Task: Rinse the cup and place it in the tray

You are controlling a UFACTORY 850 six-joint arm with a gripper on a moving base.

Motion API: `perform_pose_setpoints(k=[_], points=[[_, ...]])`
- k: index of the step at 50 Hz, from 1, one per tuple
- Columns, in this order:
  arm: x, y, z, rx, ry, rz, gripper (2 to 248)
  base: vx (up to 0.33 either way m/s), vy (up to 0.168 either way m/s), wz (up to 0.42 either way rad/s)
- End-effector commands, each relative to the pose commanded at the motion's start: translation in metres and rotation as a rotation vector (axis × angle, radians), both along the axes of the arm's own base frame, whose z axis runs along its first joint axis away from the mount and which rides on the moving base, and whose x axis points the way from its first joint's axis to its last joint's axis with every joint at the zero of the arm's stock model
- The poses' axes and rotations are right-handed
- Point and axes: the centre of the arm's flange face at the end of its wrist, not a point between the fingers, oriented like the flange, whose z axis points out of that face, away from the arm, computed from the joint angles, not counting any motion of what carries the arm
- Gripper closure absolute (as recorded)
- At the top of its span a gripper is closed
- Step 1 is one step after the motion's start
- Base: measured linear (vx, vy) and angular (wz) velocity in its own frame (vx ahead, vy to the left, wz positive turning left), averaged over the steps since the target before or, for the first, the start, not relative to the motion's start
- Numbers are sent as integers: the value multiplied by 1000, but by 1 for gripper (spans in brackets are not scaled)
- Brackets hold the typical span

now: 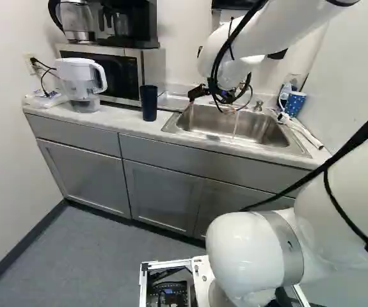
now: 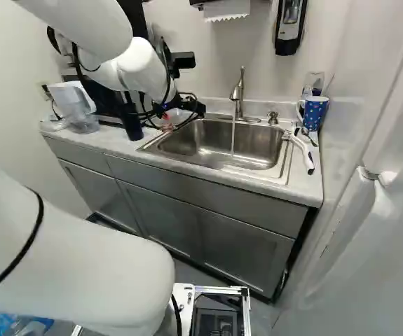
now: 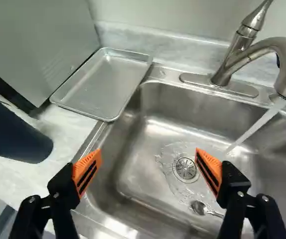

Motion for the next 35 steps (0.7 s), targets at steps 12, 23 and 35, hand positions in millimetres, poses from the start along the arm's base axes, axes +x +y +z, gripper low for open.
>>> perform_pose_setpoints(k=[12, 23, 35], points=[[0, 18, 0, 0, 0, 44, 3, 0, 0, 0], [0, 34, 0, 0, 0, 84, 3, 0, 0, 0], [1, 52, 0, 0, 1, 128, 3, 0, 0, 0]])
